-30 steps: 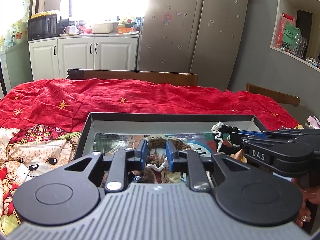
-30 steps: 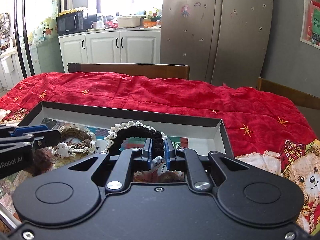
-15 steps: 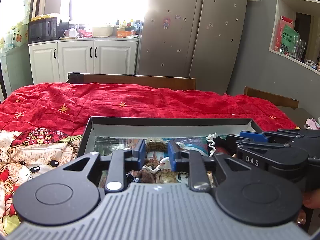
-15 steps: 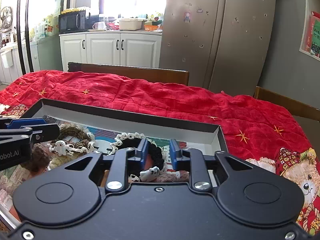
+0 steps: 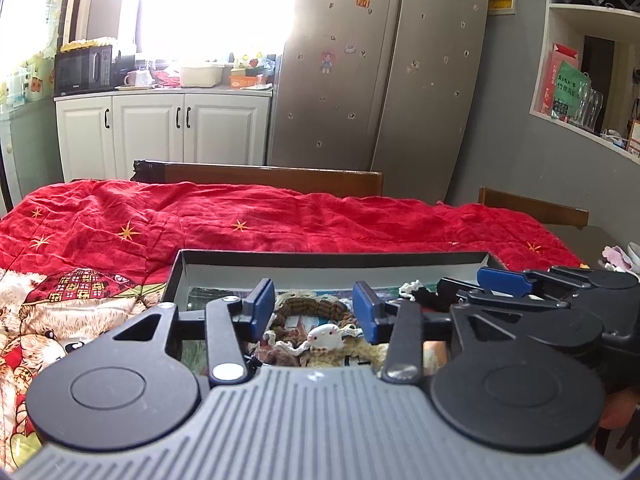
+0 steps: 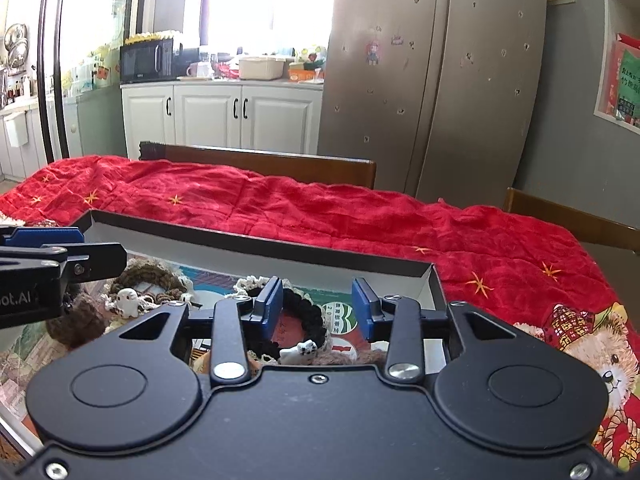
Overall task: Organize objects
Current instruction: 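Lower into the box and open right gripper while left gripper releases its lace scrunchie, then withdraw both open grippers from the box toward the remaining table items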
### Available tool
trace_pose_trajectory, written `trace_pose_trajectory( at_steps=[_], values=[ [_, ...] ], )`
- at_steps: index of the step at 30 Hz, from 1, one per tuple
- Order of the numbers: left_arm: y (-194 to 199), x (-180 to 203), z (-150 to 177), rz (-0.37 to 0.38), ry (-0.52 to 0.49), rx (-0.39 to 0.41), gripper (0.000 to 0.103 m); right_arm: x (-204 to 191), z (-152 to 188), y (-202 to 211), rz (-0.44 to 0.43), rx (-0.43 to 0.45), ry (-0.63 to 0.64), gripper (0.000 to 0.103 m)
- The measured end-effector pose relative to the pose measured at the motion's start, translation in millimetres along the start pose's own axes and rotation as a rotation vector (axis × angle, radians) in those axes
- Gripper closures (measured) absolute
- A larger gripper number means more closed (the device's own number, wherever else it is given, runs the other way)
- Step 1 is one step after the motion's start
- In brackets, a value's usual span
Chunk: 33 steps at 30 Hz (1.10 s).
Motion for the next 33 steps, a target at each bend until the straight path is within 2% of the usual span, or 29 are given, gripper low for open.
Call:
trace_pose_trajectory(
  at_steps=[9, 16, 26, 33],
  values=[
    [14.7, 5.3, -5.7, 0.006, -0.007, 0.034, 0.035, 3.4, -11.6, 28.5, -0.028, 0.055, -0.046, 0.066],
    [32.7, 12.9, -8.7, 0.021, -0.019, 0.057, 0.032, 3.9, -10.2, 49.6, -0.043, 0.057, -0.059, 0.065],
    [77.6, 23.1, -10.9, 0.040, -0.047, 0.096, 0.027, 11.6, -2.0, 87.3, -0.045, 0.050, -0.068, 0.065],
    [106.2, 25.7, -6.2, 0.038, -0.074, 0.107, 0.027, 10.3, 6.7, 120.0, -0.044, 0.053, -0.035, 0.065]
  ],
)
Point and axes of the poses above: each gripper's, at about its wrist camera, not at the fingertips, and y roughly against the way its jaws point, x to its right, z to its underside, the point moved 7 cm from there along -y, roughly the way its jaws point, and after that the axes turned 2 degrees about -x, right-handed, at the moved point
